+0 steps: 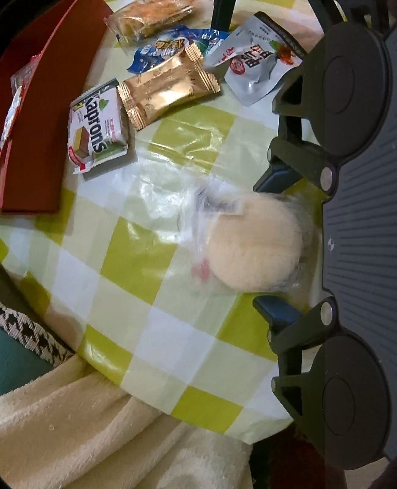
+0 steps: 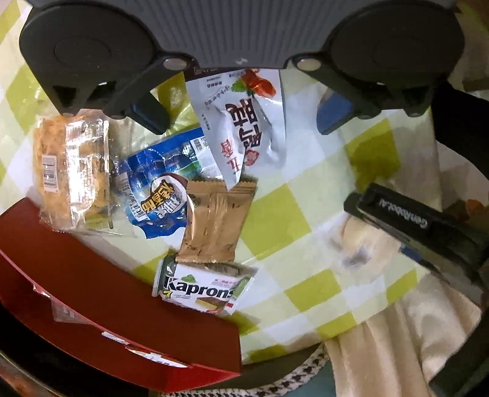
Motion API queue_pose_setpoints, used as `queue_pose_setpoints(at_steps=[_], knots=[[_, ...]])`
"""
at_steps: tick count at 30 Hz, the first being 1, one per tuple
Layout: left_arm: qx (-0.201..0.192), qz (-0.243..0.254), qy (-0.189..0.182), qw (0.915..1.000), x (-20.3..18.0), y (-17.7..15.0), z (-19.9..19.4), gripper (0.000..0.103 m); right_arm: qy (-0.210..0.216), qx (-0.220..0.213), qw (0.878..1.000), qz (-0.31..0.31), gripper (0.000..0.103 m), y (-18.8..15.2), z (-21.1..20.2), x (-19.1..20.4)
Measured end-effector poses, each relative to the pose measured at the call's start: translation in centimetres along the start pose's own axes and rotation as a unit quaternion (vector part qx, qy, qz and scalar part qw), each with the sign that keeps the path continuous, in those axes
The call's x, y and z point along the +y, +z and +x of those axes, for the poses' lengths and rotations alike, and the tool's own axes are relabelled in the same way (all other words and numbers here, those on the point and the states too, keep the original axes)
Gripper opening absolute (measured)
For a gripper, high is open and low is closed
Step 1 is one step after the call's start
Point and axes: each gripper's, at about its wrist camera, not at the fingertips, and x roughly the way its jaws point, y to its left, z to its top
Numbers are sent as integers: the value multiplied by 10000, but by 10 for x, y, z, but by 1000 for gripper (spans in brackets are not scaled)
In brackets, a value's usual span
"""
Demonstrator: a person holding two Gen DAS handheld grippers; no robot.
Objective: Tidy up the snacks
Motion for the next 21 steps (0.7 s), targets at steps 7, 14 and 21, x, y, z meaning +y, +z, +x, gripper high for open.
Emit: queue_pose_setpoints(at_steps=[7, 14, 21], knots=[[38, 53, -167, 9998, -1, 1, -3, 69, -420, -114, 9990, 59, 74, -8, -11, 0], [-6, 95, -462, 9989, 1, 3, -10, 67, -94, -120, 9984, 544, 50, -17, -29, -8], [-48, 167, -436, 9989, -5, 3, -13, 67, -228, 91, 9980, 575, 51, -21, -29, -5]])
